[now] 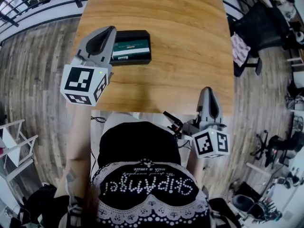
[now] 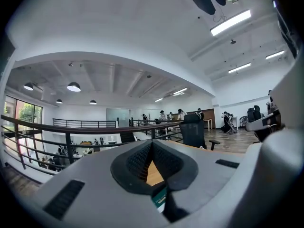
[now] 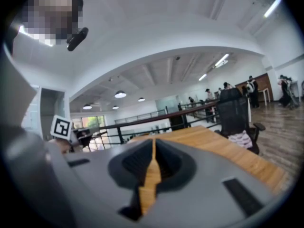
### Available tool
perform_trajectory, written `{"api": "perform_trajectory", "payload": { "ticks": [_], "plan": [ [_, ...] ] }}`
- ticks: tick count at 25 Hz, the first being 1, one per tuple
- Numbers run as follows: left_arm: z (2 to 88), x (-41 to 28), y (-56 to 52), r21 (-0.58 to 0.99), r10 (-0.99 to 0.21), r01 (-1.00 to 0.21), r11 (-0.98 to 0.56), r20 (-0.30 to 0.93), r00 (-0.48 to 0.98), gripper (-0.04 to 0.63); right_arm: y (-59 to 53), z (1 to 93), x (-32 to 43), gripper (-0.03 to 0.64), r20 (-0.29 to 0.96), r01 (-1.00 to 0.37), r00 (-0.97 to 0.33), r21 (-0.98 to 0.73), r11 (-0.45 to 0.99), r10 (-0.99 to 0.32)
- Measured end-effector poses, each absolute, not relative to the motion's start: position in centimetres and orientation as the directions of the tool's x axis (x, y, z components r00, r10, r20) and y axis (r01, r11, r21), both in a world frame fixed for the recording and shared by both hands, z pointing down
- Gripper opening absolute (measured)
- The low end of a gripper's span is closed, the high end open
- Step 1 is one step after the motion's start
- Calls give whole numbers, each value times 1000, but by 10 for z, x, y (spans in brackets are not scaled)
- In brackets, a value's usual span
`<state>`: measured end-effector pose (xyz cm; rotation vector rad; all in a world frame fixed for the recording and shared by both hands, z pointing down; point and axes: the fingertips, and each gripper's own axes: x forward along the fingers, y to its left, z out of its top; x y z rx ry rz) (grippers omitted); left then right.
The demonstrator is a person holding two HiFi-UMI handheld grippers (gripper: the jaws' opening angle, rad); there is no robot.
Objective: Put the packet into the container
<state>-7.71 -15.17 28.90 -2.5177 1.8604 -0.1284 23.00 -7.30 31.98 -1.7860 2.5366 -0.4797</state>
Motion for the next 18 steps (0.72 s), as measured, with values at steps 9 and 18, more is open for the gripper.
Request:
{"api": "perform_trajectory", "payload": {
  "ticks": [9, 18],
  "plan": [
    [264, -80, -118, -38, -966, -965, -259, 8, 259, 31, -67, 314, 229, 40, 154, -910, -375, -248, 332, -914],
    [271, -78, -70, 19, -979, -979, -205, -11, 205, 31, -61, 315, 231, 40, 145, -907, -381, -251, 339, -913]
  ]
}}
